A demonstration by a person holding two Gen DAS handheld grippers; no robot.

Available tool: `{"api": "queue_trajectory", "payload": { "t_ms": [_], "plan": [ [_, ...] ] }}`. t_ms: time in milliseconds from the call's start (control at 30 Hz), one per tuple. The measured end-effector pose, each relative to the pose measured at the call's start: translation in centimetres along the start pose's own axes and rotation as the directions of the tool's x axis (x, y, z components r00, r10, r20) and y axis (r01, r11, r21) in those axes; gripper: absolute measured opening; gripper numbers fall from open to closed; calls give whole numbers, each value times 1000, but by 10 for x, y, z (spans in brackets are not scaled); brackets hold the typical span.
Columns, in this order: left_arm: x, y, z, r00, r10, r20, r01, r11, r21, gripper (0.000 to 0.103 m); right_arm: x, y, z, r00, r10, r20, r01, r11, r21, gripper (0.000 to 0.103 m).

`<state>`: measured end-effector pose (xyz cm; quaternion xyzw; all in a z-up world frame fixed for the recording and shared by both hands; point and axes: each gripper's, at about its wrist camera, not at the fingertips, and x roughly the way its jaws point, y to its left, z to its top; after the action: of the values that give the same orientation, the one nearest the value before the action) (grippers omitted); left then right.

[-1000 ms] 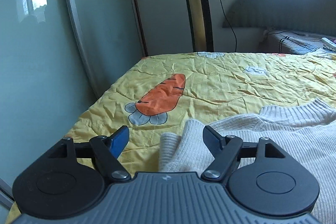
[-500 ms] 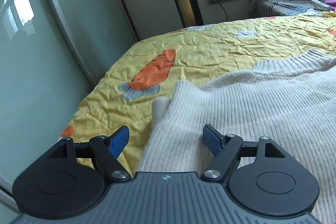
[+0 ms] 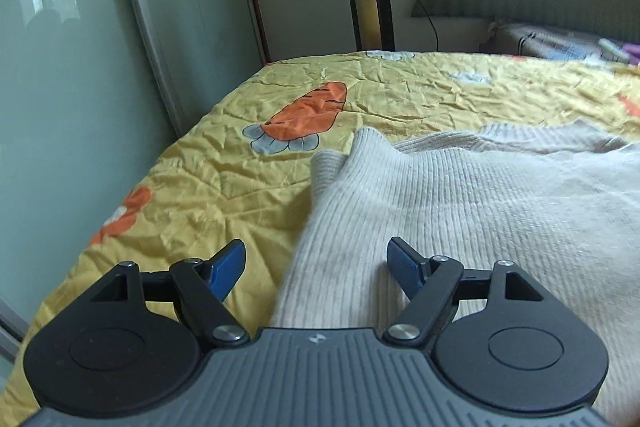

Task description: Fold small clothes

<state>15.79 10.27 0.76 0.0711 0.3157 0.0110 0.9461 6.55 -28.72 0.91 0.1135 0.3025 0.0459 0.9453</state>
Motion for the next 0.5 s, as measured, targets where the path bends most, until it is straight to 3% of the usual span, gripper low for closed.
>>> {"api": "queue_trajectory", "payload": {
  "t_ms": [67, 167, 233, 300, 367, 500],
  "plan": [
    [-9, 14, -6, 998, -56, -1, 56, 997, -46, 82, -13, -7, -3, 1000, -9, 18, 8, 1000, 17, 87],
    [-18, 41, -17, 990, -138, -9, 135, 981, -142, 83, -30, -18, -9, 999, -26, 27, 25, 999, 29, 97],
    [-19, 61, -24, 984, -176, -23, 167, 963, -213, 83, -38, -28, -14, 999, -48, 18, 48, 998, 33, 99],
    [-15, 79, -29, 967, -251, -37, 232, 933, -274, 83, -42, -44, -20, 999, -33, -16, 34, 997, 66, 99],
    [-9, 88, -33, 938, -340, -61, 305, 898, -318, 83, -43, -61, -26, 998, 35, -57, -27, 990, 140, 98],
    [2, 80, -35, 843, -530, -93, 477, 817, -325, 83, -33, -81, -38, 965, 244, -92, -207, 930, 303, 94]
  ]
}}
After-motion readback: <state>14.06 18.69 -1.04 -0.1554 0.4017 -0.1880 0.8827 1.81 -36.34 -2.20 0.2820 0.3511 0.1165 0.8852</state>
